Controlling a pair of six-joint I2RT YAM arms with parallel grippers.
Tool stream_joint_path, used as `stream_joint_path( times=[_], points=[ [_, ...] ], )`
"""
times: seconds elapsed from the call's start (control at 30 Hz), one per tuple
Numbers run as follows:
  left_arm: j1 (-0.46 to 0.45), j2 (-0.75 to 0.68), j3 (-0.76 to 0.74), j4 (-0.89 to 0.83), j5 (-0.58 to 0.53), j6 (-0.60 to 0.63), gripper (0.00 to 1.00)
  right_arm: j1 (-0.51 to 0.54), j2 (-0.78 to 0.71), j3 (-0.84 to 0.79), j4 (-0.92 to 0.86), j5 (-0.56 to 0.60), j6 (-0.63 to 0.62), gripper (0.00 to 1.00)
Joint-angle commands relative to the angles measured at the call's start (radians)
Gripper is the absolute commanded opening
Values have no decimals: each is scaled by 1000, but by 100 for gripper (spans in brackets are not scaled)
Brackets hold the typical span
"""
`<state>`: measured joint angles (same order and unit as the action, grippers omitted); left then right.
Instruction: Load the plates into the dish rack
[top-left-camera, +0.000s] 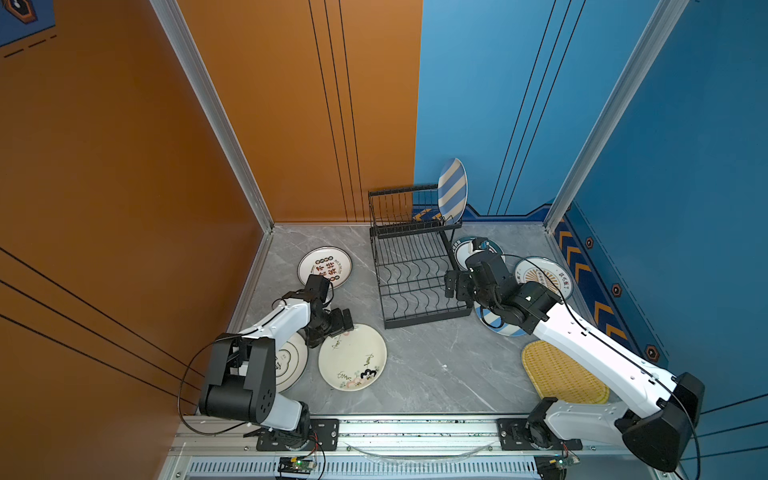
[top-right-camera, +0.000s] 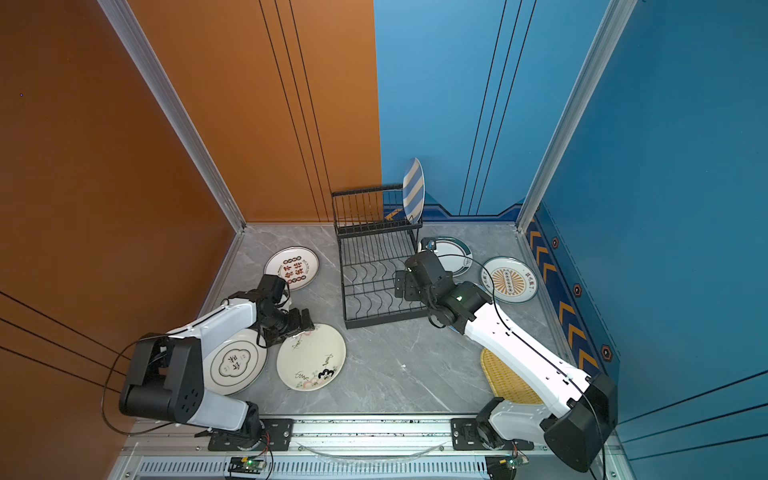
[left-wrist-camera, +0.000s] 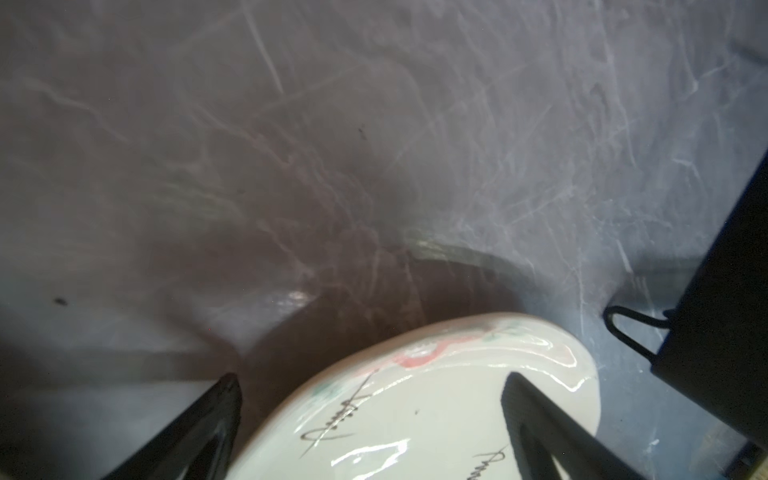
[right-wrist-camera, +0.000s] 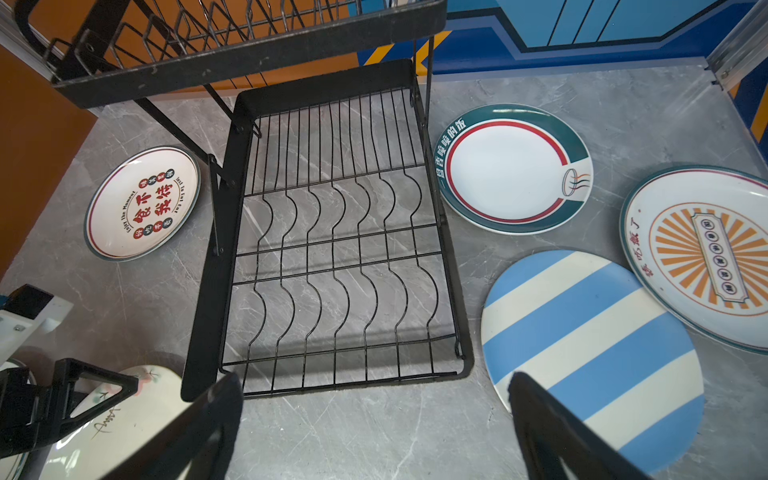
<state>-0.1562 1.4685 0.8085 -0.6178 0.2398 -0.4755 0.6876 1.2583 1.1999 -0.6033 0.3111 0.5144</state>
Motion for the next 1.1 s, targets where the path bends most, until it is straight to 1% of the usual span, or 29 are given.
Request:
stream_joint_path(
  times=[0.0,0.17,0.2,0.4,0.5,0.57,0.63,0.7,0.77,0.83,0.97,1.07],
  points=[
    [-68,-26,-27,-26,73,-44,98,7,-15,-24,-27,-19,11,100],
    [-168,-34,-40,-29,120,-80,99,7,-12,-39,-27,-24,22,100],
    [-190,-33,-36,-32,128,-80,99,38,-11,-41,-27,-26,24,100],
    [-289,-7,-17,-43,210,-79,99,64,0,-67,-26,-45,48,100],
    [-344,-3,-20,-42,221,-84,99,82,11,-77,-26,-59,59,100],
    [-354,-21,-38,-42,217,-87,99,90,16,-84,-26,-76,64,100],
    [-346,-61,-68,-49,192,-92,99,97,20,-96,-24,-103,73,100],
    [-326,-127,-112,-60,155,-103,99,102,21,-119,-21,-138,86,100],
    [-305,-195,-155,-59,141,-119,99,105,17,-146,-6,-177,94,100],
    [-305,-249,-182,-56,126,-134,100,108,10,-171,6,-212,104,100],
    [-315,-278,-189,-52,122,-143,93,114,-15,-230,42,-270,113,100],
    [-316,-283,-199,-46,118,-150,88,113,-52,-272,65,-288,123,100]
  ],
)
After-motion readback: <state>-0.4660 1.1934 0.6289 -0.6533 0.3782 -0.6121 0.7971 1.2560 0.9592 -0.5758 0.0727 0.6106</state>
